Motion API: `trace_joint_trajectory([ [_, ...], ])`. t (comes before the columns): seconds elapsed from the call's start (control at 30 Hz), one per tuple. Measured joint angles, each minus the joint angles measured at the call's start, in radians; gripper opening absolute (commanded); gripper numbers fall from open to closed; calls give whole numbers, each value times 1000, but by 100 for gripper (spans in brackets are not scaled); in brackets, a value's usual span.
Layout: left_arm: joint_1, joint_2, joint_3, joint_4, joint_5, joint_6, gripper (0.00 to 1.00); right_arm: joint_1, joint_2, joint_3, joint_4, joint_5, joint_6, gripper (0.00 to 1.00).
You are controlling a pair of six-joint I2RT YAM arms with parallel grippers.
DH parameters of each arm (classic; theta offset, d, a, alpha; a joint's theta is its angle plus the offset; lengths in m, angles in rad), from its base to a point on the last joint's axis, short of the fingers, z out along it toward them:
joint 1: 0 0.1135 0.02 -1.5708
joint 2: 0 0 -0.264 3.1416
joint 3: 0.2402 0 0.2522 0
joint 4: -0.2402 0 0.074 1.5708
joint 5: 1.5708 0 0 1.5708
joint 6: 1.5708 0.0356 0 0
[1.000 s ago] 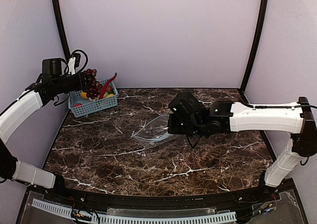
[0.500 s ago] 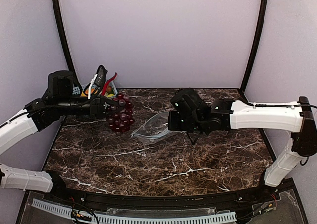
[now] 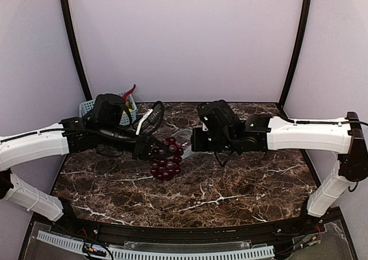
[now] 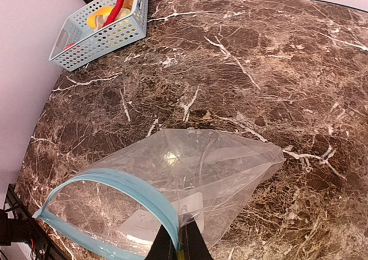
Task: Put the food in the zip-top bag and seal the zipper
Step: Place the fake fruit in the zipper food storage bag.
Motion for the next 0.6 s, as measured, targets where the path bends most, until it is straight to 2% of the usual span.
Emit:
trace_joint_trajectory([
  [0.33, 0, 92, 124, -26, -29, 49, 1, 0, -1, -31, 74, -107, -68, 5],
  [0.6, 0, 139, 217, -87, -50, 152, 1, 0, -5, -47, 120, -189, -101, 5],
])
